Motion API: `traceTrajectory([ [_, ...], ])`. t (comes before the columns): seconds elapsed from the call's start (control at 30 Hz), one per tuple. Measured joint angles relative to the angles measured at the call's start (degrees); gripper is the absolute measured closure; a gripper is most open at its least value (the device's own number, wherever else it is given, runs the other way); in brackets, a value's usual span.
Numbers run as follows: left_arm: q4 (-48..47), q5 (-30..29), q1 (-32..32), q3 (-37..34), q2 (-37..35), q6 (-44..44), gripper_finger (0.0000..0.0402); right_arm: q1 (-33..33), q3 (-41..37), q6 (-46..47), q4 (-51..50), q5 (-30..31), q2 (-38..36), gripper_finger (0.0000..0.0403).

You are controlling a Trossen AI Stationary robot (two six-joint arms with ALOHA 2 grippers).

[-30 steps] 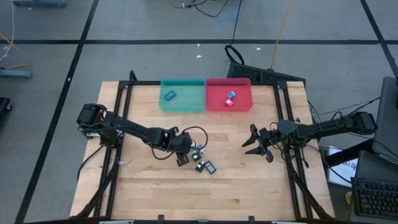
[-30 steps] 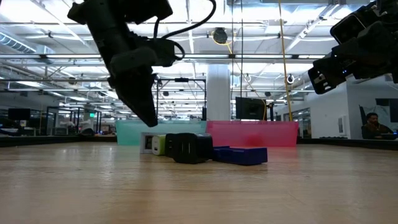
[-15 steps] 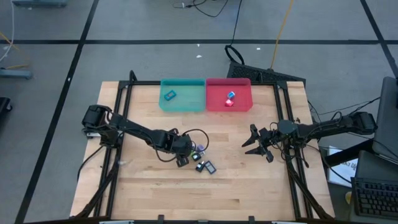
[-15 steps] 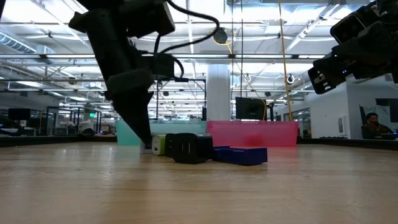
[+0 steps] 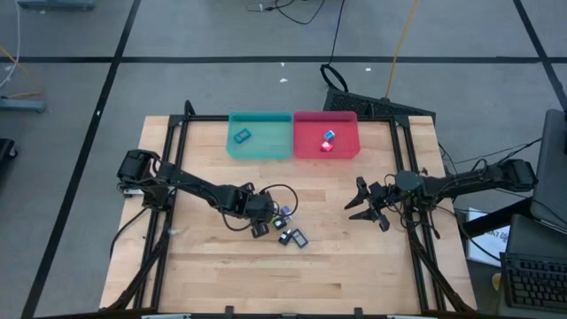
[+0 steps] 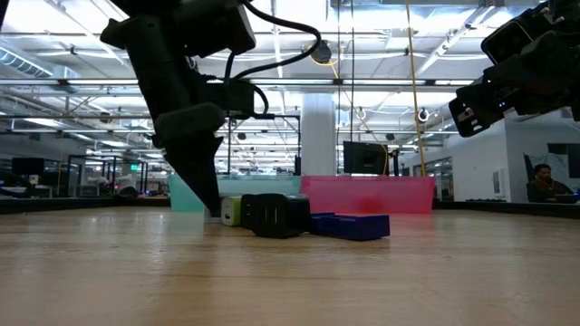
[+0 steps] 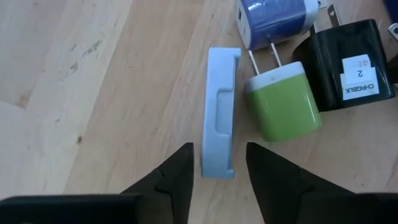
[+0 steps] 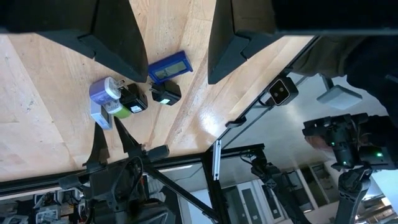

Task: Sort charging adapters and watches
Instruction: Put the white watch in the blue bin

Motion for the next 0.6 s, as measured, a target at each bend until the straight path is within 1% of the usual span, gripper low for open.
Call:
traceTrajectory([
  [0.43,0.2,-0.7,0.0,0.0,0.0,0.1,0.0304,0.0,0.0,0.0,0.0,0.0,0.0,0.0248],
  [0.6,0.9,-2.5,0.0,0.0,0.0,0.5,0.0326,0.0,0.0,0.0,0.0,0.0,0.0,0.0248],
])
